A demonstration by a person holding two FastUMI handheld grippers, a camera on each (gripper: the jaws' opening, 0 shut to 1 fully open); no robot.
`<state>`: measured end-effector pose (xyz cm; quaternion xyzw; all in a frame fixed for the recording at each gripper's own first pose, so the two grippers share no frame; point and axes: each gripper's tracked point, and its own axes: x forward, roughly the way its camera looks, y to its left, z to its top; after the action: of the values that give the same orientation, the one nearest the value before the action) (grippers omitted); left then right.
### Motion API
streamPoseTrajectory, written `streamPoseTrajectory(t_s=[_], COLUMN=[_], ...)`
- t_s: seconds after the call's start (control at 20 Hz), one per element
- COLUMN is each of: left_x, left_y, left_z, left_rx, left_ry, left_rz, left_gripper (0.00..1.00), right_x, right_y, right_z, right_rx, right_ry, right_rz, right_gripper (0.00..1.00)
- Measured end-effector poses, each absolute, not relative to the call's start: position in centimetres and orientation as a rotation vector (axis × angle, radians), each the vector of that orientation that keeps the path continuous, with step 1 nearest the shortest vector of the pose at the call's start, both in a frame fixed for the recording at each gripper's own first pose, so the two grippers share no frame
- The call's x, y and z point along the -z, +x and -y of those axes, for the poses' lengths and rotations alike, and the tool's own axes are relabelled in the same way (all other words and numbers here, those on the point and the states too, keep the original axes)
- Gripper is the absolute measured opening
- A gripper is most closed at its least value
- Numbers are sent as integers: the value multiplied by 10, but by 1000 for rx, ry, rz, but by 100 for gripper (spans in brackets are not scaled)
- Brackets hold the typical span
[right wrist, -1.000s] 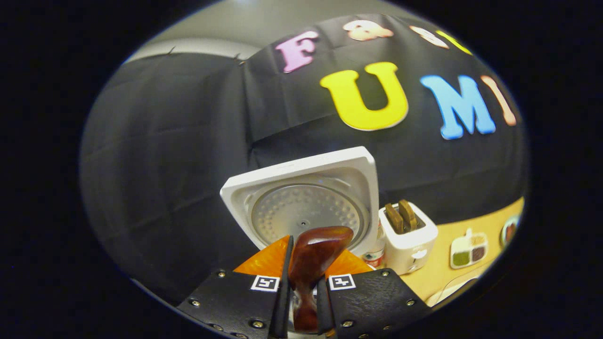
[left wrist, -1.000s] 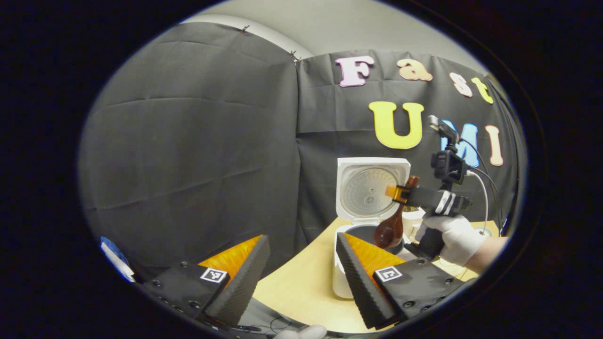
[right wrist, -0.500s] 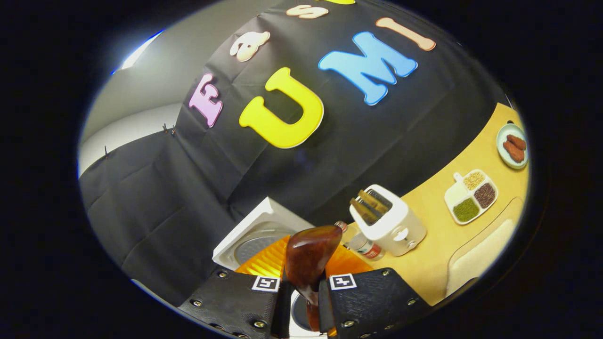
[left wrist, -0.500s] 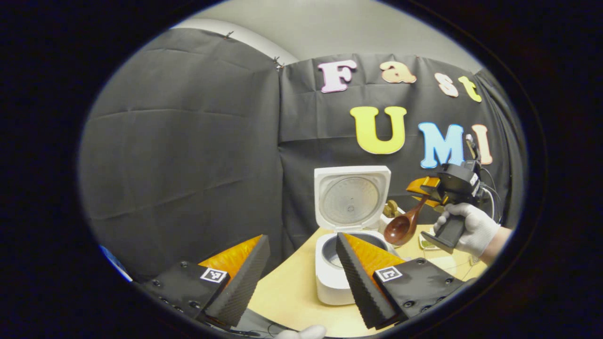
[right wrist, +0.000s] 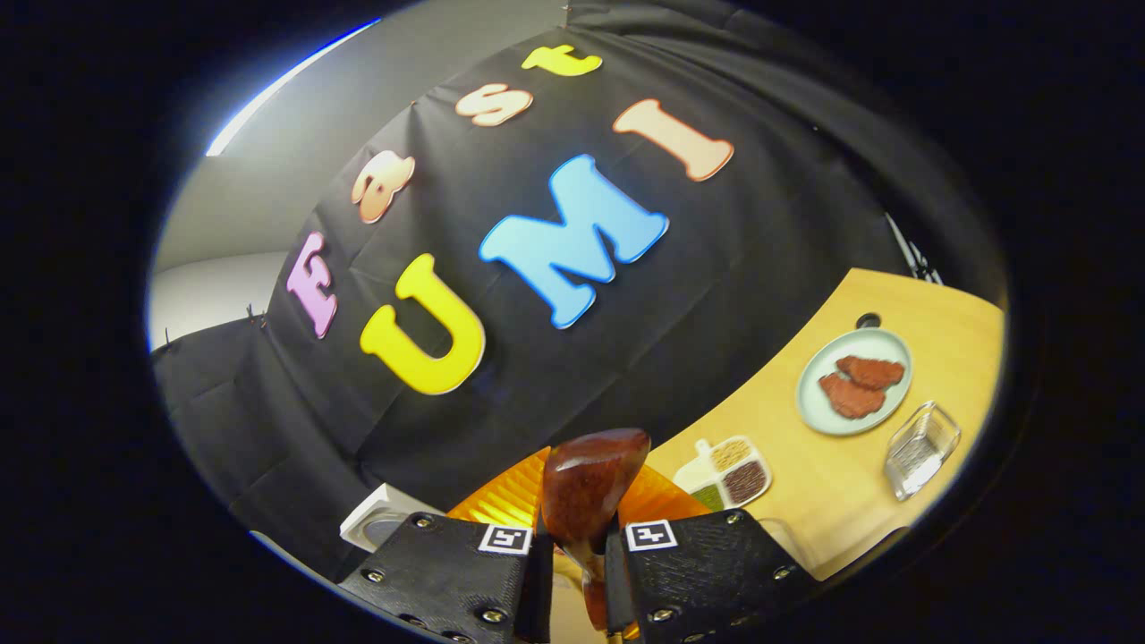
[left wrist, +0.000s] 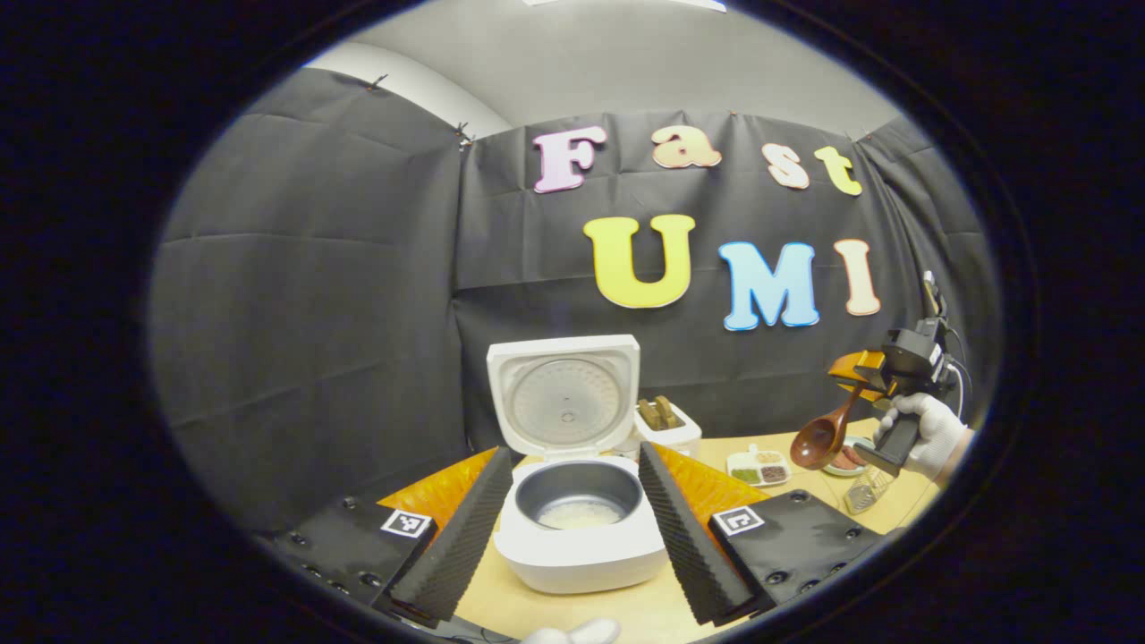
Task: Close the left gripper, press the button to open the rice cooker; take a wooden spoon from the chopstick holder with the right hand, scoop a spoonful of rice and pour it into the rice cooker, then put the wooden spoon back into the chopstick holder.
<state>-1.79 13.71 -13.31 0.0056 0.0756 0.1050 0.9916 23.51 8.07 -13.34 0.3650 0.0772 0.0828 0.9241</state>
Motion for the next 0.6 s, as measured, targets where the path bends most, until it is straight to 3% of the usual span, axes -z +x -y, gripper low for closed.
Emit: streamPoseTrajectory(t_s=[0.25, 0.6], left_x=[124, 111], left_y=[-12, -7], left_z=[-93, -46], left_rx=[-208, -226], left_ry=[16, 53], left_rz=[-156, -160], left_gripper=[98, 98], right_x=[162, 207], right_y=[233, 245], right_z=[48, 116], right_rx=[-18, 32], right_ry=[775, 750], right_rz=[-153, -195], right_gripper=[24, 24])
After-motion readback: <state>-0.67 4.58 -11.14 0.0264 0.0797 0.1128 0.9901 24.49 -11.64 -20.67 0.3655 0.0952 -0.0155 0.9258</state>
